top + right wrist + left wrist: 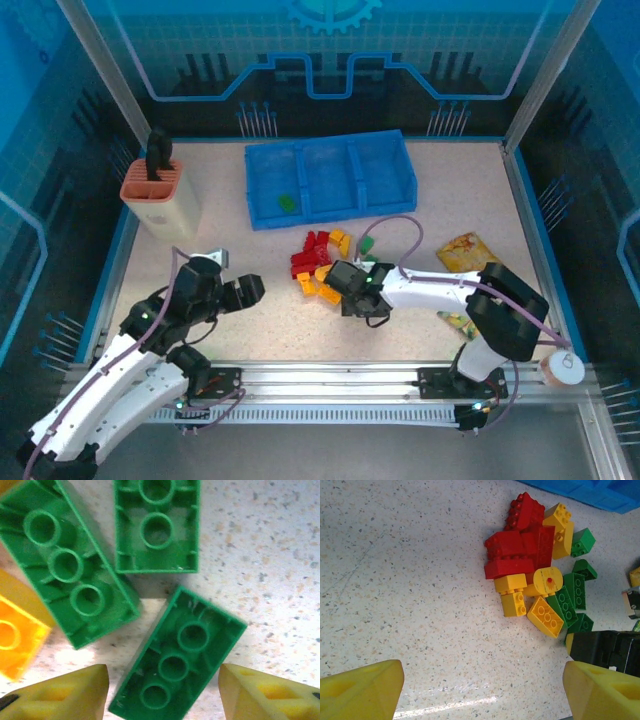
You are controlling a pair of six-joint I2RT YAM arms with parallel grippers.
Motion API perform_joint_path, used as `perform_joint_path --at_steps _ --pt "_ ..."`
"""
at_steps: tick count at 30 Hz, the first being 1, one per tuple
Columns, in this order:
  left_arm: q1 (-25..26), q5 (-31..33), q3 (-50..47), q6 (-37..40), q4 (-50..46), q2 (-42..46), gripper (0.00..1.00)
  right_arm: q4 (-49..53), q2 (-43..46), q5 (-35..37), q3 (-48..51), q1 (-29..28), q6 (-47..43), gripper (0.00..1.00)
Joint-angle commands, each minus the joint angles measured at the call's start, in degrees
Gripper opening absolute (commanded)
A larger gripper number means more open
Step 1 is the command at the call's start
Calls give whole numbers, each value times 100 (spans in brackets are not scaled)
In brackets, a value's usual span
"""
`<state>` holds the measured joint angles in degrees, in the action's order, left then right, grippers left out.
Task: Sort the legos into containers by color
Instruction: Rotate the lego at the bottom-center of the table, then pick up the lego from the bottom-center of the table.
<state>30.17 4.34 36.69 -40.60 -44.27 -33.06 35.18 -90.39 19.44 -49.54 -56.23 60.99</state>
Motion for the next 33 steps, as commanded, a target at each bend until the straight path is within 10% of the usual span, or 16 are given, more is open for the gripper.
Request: perform_joint_path --at_steps 1,19,33 --pt "59 67 18 -18 120 1 84 87 264 213 271 28 211 55" --pt "69 93 -48 6 97 138 83 -15 282 131 345 362 -49 48" --pt "75 146 -65 81 -137 271 82 1075 905 749 -1121 320 -972 25"
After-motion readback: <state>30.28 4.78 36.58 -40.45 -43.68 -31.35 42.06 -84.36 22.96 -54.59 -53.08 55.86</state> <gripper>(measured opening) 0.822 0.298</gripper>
